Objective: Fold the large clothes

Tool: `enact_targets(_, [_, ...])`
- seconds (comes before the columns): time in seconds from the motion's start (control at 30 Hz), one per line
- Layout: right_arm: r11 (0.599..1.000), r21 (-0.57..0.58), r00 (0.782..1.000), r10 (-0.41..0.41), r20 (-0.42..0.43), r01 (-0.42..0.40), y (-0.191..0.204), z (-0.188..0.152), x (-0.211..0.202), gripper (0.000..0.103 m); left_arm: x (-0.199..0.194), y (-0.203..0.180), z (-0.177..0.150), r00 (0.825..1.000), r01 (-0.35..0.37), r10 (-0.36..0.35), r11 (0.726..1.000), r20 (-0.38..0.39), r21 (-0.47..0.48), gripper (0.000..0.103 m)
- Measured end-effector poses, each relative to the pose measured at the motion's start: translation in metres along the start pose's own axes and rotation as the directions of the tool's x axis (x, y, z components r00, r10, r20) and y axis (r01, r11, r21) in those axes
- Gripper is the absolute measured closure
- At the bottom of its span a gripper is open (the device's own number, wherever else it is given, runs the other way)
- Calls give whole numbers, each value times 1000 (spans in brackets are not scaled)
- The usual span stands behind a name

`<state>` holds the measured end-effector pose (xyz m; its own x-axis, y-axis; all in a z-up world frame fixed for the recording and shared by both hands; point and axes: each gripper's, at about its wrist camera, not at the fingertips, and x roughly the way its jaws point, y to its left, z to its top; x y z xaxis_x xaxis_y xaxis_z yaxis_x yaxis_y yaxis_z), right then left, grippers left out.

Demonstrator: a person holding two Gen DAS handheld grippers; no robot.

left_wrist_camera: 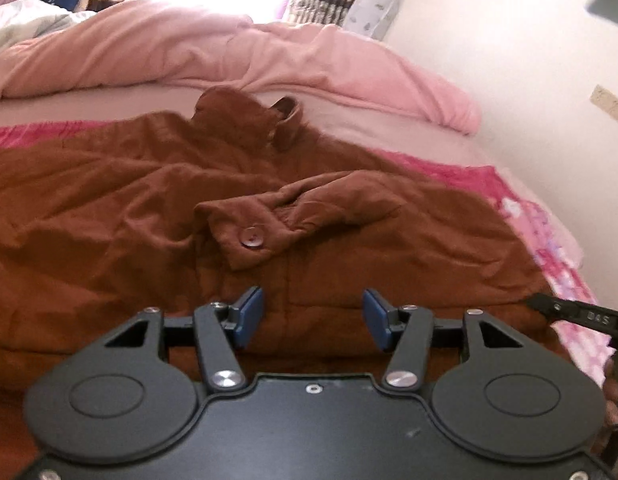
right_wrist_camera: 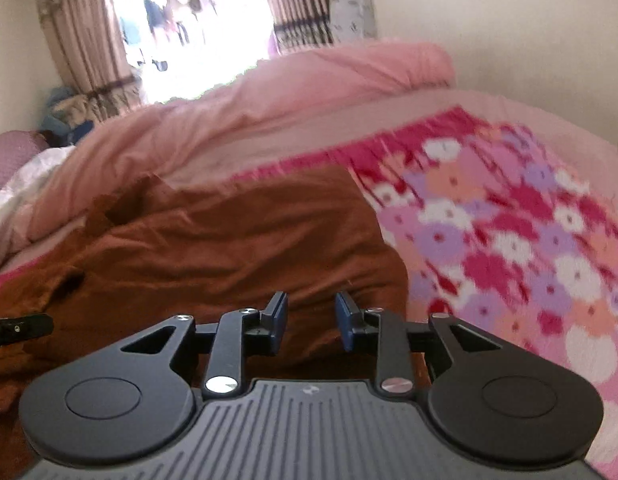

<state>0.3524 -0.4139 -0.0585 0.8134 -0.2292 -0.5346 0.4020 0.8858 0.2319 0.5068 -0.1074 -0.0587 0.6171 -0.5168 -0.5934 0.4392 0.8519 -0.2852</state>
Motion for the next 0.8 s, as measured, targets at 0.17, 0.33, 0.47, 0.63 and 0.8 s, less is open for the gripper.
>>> enact_targets(0.17, [999,30,999,39,-14,-38,-13,-9,16,70,9,5,-7,1000,-16,15,1000,24,26,46])
enact_targets(0.33, [997,50,998,59,-31,-57,-15,-7,8,70,-15,4,0,1000,-29,29,1000,2,-3,46])
enact_targets(0.47, [993,72,996,94,-5,-94,-25,-6,-38,49,-87,16,-17,997,-42,41,999,62,11,39])
enact_targets(0.63, [989,46,990,143,14,-144,-60,-39,-110,39,-189,66,-82,990,-81,89,994,110,-79,35])
enact_targets(0.8, [977,112,983,186,-4,-184,-103,-90,-157,38,-264,125,-151,972,-186,216,949,94,-256,35])
